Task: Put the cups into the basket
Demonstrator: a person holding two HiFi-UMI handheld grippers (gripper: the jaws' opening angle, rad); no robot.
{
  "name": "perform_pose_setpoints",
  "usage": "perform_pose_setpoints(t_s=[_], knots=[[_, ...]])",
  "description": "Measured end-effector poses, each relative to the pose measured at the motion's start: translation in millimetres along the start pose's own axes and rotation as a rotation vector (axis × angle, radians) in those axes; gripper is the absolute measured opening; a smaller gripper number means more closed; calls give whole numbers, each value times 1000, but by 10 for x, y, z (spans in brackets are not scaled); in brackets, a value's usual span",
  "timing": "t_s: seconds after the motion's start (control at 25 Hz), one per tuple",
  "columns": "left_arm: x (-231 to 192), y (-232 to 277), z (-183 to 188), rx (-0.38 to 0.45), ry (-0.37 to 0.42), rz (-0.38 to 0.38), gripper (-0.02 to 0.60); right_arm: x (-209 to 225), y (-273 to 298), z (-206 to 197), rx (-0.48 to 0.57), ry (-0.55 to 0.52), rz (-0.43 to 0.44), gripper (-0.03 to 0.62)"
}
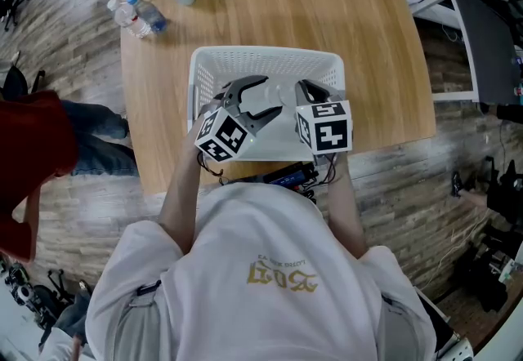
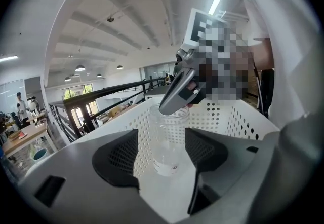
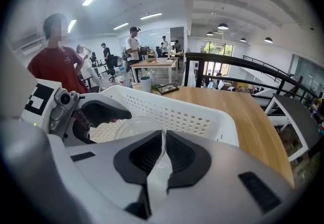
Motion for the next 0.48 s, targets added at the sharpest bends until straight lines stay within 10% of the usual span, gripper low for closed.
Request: perform_pose_setpoints(t_s=[0.28, 0.48], knots=[[27, -47, 27, 19, 6, -12, 213, 28, 33, -11, -39, -5, -11, 35], [-40, -103, 74, 70, -34, 37, 41, 33, 83, -80, -84, -27, -19, 35]])
Point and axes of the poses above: the fingertips, and each gripper's own axes: y forward along the fingers, x to its right, z out of its top, the point moved 8 cm from there along -y, backward along the fingers, and after that the axes turned 11 degrees about z, right-handed, at the moved point
